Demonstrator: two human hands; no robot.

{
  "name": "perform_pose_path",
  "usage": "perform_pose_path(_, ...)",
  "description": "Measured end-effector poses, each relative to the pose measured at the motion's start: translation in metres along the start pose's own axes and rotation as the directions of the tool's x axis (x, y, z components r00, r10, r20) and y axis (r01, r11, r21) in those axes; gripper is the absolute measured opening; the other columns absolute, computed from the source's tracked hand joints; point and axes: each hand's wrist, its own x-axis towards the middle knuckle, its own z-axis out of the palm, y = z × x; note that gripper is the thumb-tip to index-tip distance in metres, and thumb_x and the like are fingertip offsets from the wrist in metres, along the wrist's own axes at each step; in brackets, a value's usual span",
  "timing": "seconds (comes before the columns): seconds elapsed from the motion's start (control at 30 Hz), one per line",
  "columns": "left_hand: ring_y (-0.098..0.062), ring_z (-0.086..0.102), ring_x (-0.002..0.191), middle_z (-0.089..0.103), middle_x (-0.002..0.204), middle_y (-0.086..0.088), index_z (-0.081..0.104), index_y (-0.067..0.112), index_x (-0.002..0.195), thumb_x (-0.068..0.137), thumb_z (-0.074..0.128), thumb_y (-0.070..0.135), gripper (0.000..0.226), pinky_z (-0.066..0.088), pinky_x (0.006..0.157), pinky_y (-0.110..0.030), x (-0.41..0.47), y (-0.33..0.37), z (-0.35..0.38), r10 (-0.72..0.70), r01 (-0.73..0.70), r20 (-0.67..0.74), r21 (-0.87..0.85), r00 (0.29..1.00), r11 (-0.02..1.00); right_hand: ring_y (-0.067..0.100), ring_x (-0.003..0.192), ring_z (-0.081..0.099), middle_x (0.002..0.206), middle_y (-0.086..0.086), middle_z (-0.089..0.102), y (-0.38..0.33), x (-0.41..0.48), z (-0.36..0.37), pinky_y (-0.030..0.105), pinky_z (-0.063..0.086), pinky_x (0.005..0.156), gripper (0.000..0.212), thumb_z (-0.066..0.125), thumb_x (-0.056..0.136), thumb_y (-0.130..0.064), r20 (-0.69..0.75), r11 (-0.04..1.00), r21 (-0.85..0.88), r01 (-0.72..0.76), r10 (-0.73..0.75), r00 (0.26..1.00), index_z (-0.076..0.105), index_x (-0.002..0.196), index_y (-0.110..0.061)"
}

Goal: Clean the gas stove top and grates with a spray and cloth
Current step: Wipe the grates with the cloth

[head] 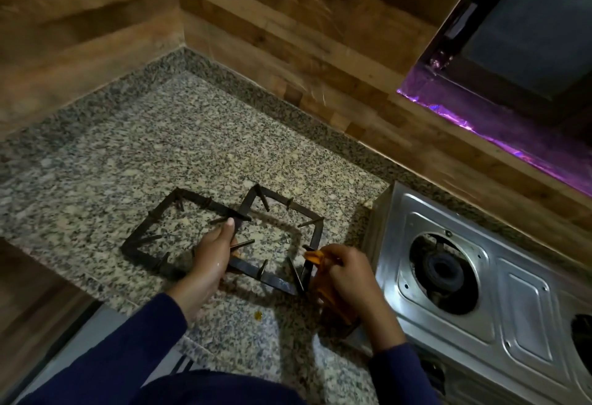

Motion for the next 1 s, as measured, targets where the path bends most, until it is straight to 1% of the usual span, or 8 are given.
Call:
perform_pose_path(0.1, -0.028, 0.061, 0.096, 0.067, 0.099, -0.011, 0.065, 0.011, 0.096, 0.100, 0.042, 0.054, 0.048, 0.042, 0.077, -0.032, 0.000, 0.005, -0.016, 0.083, -0.083, 0.005, -0.041, 0.997, 0.996, 0.023, 0.077, 0.069, 0.087, 0.003, 0.074, -0.018, 0.004, -0.016, 0.037, 0.057, 0.067, 0.029, 0.051, 0.085, -0.001, -0.209, 0.963, 0.266, -0.033, 0.091, 0.974, 0.072, 0.091, -0.020)
perform_pose_path(0.2, -0.027, 0.063, 0.090, 0.066, 0.090, -0.009, 0.067, 0.013, 0.093, 0.097, 0.045, 0.056, 0.049, 0.044, 0.078, -0.034, -0.003, 0.012, -0.025, 0.150, -0.147, 0.022, -0.080, 0.989, 0.986, 0.017, 0.092, 0.064, 0.103, 0.002, 0.071, -0.038, 0.012, -0.019, 0.030, 0.049, 0.080, 0.023, 0.058, 0.092, -0.011, -0.471, 0.984, 0.168, 0.061, 0.026, 0.882, 0.070, 0.111, -0.018)
perform_pose_path(0.4, -0.019, 0.049, 0.069, 0.049, 0.068, 0.001, 0.050, 0.017, 0.069, 0.101, 0.043, 0.048, 0.045, 0.034, 0.068, -0.033, -0.019, 0.025, -0.030, 0.276, -0.275, -0.005, -0.096, 0.961, 0.957, 0.009, 0.080, 0.064, 0.085, -0.009, 0.070, -0.060, 0.002, -0.027, 0.022, 0.048, 0.064, 0.011, 0.069, 0.087, -0.017, -0.221, 0.988, 0.127, 0.090, -0.060, 0.974, 0.074, 0.092, -0.025)
perform_pose_path(0.57, -0.021, 0.053, 0.074, 0.055, 0.073, -0.002, 0.057, 0.020, 0.073, 0.097, 0.045, 0.059, 0.047, 0.036, 0.073, -0.035, -0.036, 0.027, -0.029, 0.342, -0.337, 0.080, -0.061, 0.936, 0.939, 0.010, 0.095, 0.066, 0.105, -0.004, 0.073, -0.079, -0.011, -0.048, 0.028, 0.052, 0.087, 0.025, 0.067, 0.090, -0.016, -0.635, 0.943, 0.209, 0.259, -0.070, 0.769, 0.072, 0.115, -0.017)
perform_pose_path(0.7, -0.023, 0.052, 0.063, 0.047, 0.062, -0.001, 0.050, 0.017, 0.066, 0.096, 0.045, 0.057, 0.050, 0.037, 0.066, -0.034, -0.059, 0.039, -0.014, 0.416, -0.418, 0.237, -0.043, 0.878, 0.907, 0.018, 0.080, 0.066, 0.089, 0.002, 0.074, -0.085, -0.019, -0.048, 0.033, 0.055, 0.073, 0.017, 0.059, 0.089, -0.010, -0.448, 0.992, -0.069, 0.104, -0.124, 0.885, 0.073, 0.097, -0.014)
perform_pose_path(0.8, -0.012, 0.054, 0.046, 0.047, 0.049, 0.008, 0.048, 0.013, 0.066, 0.096, 0.043, 0.053, 0.050, 0.040, 0.054, -0.025, -0.069, 0.039, -0.004, 0.443, -0.463, 0.281, 0.007, 0.851, 0.886, 0.018, 0.080, 0.067, 0.083, 0.000, 0.072, -0.066, -0.027, -0.063, 0.032, 0.054, 0.069, 0.013, 0.062, 0.089, -0.015, -0.391, 0.995, 0.087, -0.042, 0.073, 0.918, 0.075, 0.090, -0.016)
perform_pose_path(0.9, -0.008, 0.050, 0.048, 0.047, 0.048, 0.010, 0.049, 0.022, 0.061, 0.095, 0.042, 0.064, 0.054, 0.035, 0.055, -0.024, -0.072, 0.032, 0.010, 0.462, -0.497, 0.303, 0.045, 0.833, 0.867, 0.013, 0.089, 0.069, 0.091, -0.006, 0.073, -0.055, -0.042, -0.080, 0.025, 0.055, 0.077, 0.011, 0.066, 0.090, -0.022, -0.542, 0.944, 0.327, 0.050, 0.144, 0.828, 0.075, 0.096, -0.021)
perform_pose_path(1.0, -0.017, 0.051, 0.055, 0.047, 0.053, 0.010, 0.052, 0.028, 0.057, 0.086, 0.042, 0.069, 0.051, 0.036, 0.062, -0.033, -0.082, 0.024, 0.036, 0.461, -0.507, 0.366, 0.034, 0.808, 0.862, 0.007, 0.090, 0.066, 0.098, -0.007, 0.073, -0.062, -0.059, -0.078, 0.015, 0.045, 0.074, 0.020, 0.066, 0.090, -0.018, -0.639, 0.984, 0.123, 0.133, -0.024, 0.769, 0.074, 0.108, -0.017)
